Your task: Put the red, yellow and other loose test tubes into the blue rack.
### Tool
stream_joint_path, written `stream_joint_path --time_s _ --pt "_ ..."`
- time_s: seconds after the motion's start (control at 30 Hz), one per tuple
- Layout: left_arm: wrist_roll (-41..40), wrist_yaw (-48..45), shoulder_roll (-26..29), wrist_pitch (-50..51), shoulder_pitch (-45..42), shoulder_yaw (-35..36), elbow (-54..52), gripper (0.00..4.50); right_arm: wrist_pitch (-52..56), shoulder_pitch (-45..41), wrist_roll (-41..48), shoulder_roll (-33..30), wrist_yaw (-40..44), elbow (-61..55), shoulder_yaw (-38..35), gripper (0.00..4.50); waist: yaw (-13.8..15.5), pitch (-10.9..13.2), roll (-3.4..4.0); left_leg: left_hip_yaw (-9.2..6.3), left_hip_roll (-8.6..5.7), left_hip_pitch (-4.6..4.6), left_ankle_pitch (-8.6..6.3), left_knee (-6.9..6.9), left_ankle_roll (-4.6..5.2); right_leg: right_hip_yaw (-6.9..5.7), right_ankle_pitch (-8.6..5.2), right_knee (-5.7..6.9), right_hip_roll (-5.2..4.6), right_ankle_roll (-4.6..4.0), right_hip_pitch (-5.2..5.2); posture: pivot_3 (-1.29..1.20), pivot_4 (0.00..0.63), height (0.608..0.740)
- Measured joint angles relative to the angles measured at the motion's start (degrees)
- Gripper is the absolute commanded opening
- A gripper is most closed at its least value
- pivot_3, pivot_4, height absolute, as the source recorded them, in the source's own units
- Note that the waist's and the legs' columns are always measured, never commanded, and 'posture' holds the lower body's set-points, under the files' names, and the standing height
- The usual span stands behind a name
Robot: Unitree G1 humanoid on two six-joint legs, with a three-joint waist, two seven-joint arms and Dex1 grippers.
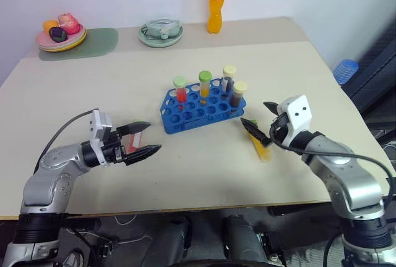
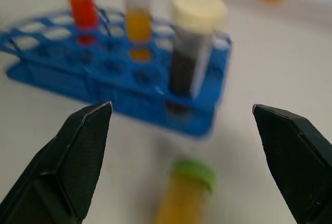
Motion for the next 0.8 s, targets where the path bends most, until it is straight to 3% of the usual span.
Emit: stream_joint_path --time_s 0.13,0.27,0.47,0.8 --pt "0.02 -0.09 -0.02 0.61 -0.82 -0.29 0.50 4.50 22.92 -8.80 4.01 2.16 -4.81 -0.21 -3.15 4.45 0.17 0.00 0.00 -0.01 0.04 -0.18 0.00 -0.01 0.02 -0.06 0.09 -0.16 0.01 0.07 -0.10 0.00 0.150 0.740" --pt "-0.07 -1.35 0.05 1.12 -0.73 -1.28 0.75 4.50 33.03 -13.81 4.42 3.56 -6.66 3.57 -4.02 4.45 0.21 0.00 -0.01 0.04 0.03 -0.25 -0.06 0.04 0.12 -0.07 0.13 -0.32 -0.01 0.07 -0.08 0.00 0.150 0.740" --pt "-2.01 -12.12 6.41 1.47 -0.13 -1.29 -0.27 4.50 38.31 -15.01 3.70 2.32 -6.45 9.87 -3.48 4.45 0.04 0.01 0.00 0.08 0.03 -0.25 -0.08 0.04 0.16 -0.08 0.20 -0.32 -0.02 0.11 -0.09 0.00 0.150 0.740" --pt "-0.49 -20.11 7.73 -3.57 -3.39 -2.43 -0.14 4.50 39.02 -17.17 2.61 2.75 -6.17 12.81 -2.34 4.45 -0.30 0.01 -0.01 0.09 0.04 -0.24 -0.08 0.07 0.15 -0.06 0.23 -0.32 0.00 0.09 -0.08 0.00 0.150 0.740"
